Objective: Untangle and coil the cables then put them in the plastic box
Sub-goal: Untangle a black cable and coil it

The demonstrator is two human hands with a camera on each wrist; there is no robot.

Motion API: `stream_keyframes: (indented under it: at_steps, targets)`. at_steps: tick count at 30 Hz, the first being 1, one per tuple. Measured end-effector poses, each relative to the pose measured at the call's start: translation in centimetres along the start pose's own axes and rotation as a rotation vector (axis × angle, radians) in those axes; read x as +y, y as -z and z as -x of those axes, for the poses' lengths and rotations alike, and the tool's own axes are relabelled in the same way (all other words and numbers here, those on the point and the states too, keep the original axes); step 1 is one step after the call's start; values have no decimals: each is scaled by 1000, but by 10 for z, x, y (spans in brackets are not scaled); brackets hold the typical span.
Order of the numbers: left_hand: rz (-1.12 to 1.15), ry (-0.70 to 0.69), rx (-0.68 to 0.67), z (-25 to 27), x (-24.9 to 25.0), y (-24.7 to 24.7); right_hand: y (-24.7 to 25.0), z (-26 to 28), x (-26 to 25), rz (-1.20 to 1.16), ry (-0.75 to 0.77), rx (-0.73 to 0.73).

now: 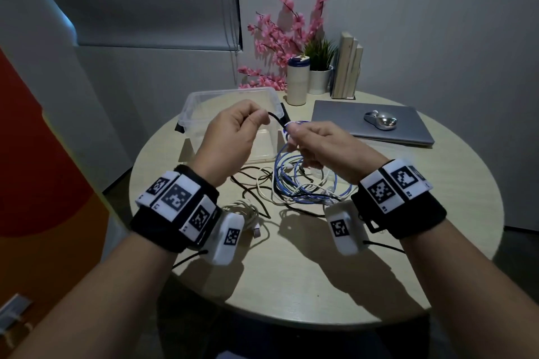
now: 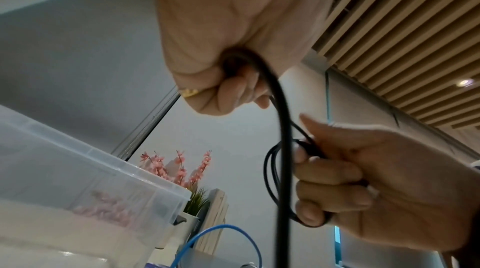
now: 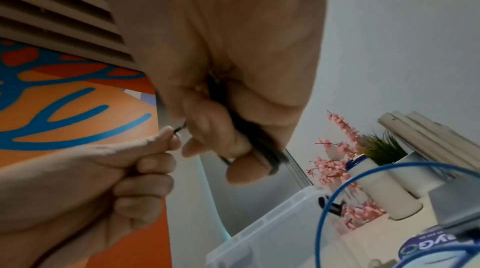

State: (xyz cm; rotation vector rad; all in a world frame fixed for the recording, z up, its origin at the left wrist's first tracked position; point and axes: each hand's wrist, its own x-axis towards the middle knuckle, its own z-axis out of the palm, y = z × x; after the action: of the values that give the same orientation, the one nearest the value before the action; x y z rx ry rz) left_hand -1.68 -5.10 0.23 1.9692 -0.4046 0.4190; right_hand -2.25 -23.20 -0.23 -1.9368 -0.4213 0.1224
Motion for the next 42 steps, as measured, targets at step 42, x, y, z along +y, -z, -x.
stream_keyframes:
  at_steps: [42]
  targets:
    - [-537,162,-344,3,-19,-3,12,-8,-19,-978,135,324]
